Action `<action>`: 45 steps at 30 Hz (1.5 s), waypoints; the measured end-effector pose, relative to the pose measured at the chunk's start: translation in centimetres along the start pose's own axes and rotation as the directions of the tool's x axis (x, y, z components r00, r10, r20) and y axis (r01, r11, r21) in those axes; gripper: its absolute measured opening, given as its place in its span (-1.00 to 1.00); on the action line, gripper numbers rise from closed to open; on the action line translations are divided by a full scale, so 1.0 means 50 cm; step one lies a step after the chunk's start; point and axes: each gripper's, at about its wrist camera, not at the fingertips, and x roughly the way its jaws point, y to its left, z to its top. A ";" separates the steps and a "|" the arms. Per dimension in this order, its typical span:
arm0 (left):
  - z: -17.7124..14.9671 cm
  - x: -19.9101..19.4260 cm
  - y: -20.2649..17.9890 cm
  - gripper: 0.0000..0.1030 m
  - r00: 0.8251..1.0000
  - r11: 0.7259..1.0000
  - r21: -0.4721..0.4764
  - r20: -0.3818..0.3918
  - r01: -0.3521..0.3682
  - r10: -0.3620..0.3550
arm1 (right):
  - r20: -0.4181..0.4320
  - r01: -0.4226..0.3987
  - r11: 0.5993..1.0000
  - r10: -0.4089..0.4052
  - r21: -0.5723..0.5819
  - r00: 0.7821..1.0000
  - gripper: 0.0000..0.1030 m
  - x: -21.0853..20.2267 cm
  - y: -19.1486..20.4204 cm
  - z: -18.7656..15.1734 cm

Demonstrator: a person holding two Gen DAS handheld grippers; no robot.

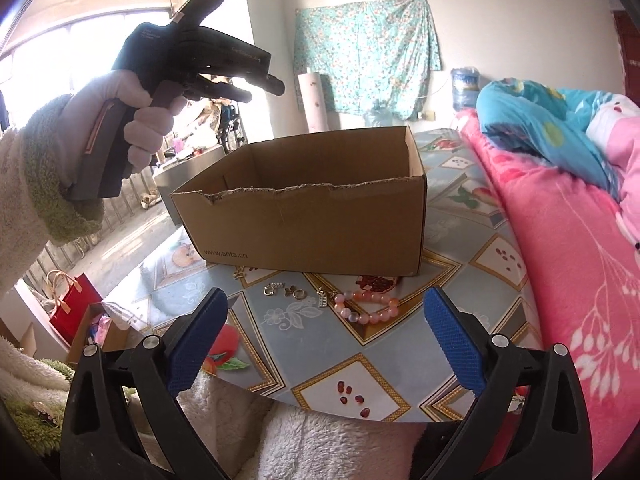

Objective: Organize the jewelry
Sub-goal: 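Lift both grippers out of the box and back from it, then move the left gripper toward the small gold charms beside the box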

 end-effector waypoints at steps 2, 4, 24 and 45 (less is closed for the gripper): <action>-0.019 -0.025 -0.003 -0.05 1.000 1.000 -0.002 0.027 0.007 -0.007 | 0.016 0.011 1.000 -0.011 0.000 1.000 0.84 -0.003 0.004 0.001; -0.035 -0.050 -0.007 -0.03 0.998 1.000 0.006 0.054 0.014 -0.015 | 0.025 0.013 1.000 -0.013 0.001 1.000 0.84 -0.005 0.008 0.000; -0.360 -0.046 -0.003 0.22 0.996 0.994 0.058 -0.022 0.090 -0.088 | 0.029 0.087 0.979 -0.094 0.185 0.995 0.83 0.042 -0.030 -0.026; -0.473 0.084 0.034 0.22 0.984 0.991 0.103 -0.162 0.085 -0.068 | -0.078 0.204 0.976 -0.199 0.070 0.977 0.83 0.089 0.065 -0.081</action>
